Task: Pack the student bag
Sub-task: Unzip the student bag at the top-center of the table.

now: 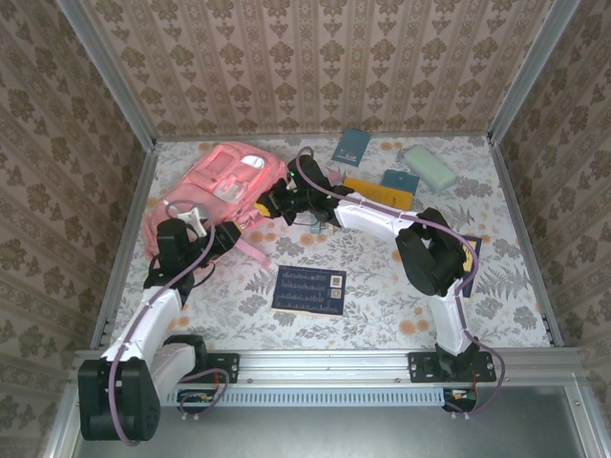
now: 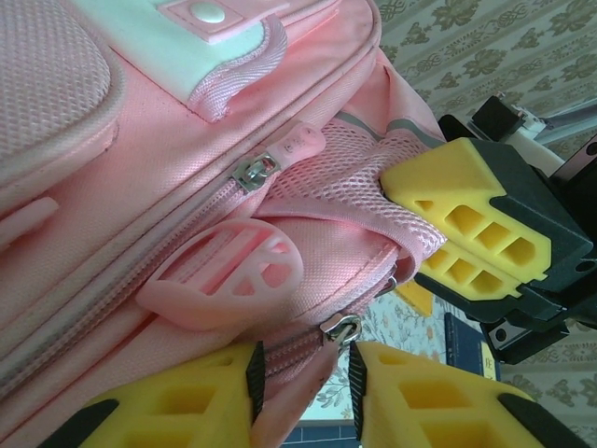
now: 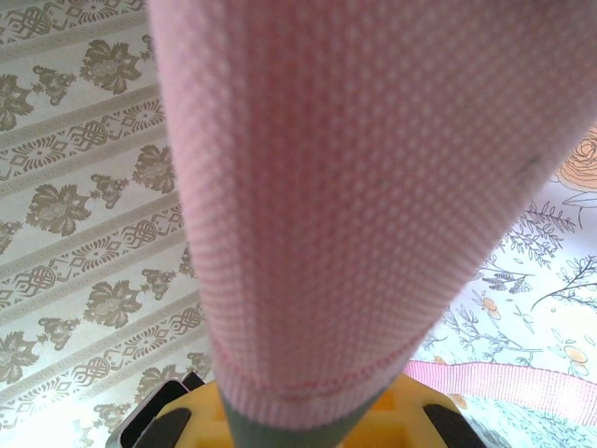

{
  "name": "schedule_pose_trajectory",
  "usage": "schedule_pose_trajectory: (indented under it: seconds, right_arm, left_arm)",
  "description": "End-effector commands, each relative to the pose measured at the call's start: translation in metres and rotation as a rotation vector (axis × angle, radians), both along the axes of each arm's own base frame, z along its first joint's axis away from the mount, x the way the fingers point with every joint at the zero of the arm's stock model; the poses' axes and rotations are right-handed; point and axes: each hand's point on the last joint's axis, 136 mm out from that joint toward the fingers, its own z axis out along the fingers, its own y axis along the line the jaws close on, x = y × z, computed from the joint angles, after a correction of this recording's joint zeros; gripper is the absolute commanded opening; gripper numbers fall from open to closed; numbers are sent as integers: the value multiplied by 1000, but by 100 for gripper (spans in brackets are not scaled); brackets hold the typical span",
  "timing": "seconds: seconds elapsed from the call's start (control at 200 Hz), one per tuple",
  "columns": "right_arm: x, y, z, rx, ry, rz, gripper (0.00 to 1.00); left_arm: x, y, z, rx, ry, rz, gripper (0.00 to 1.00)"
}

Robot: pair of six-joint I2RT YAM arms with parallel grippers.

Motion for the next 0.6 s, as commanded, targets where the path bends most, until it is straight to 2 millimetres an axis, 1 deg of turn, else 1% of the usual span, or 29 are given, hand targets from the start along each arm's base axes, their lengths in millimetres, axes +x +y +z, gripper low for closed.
schedule_pose_trajectory:
  seconds: [0.0, 0.025, 0.09, 0.13, 0.225, 0.445, 0.535, 0.595]
  right_arm:
    - [-10, 14, 65, 113, -104, 56, 0]
    - [-10, 14, 65, 112, -103, 56, 0]
    - [-10, 14, 64, 111, -101, 54, 0]
    - [-10, 13, 64, 111, -104, 53, 0]
    - [-10, 13, 63, 109, -101, 53, 0]
    - [-9, 12, 64, 108, -103, 46, 0]
    - [-8, 10, 64, 105, -104, 44, 0]
    - [-7, 7, 63, 103, -106, 37, 0]
  left_arm:
    - [3, -4, 12, 21, -32, -23, 21]
    - [3, -4, 12, 21, -31, -23, 19]
    - [3, -5, 13, 24, -33, -26, 17]
    - [2, -5, 13, 26, -31, -27, 11]
    - [0, -5, 12, 34, -28, -26, 0]
    - [-6, -1, 13, 60, -24, -5, 0]
    - [-10, 6, 10, 97, -4, 31, 0]
    - [-13, 15, 6, 130, 16, 74, 0]
